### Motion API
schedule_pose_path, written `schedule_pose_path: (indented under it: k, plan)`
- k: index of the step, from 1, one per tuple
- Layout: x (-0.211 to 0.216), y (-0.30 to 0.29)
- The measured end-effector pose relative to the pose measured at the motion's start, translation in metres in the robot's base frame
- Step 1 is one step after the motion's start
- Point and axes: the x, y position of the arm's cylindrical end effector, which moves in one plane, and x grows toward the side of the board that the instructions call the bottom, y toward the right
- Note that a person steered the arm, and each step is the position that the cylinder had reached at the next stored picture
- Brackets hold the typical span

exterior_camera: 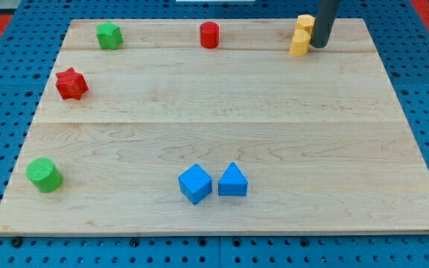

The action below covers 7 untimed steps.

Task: Move the yellow heart into the bottom left of the yellow hexagon

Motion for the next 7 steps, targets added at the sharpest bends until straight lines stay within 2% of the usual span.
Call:
schedule_pose_path:
  k: [4, 7]
  plan:
    - [0.01, -0.137]
    - [-0.005, -0.113]
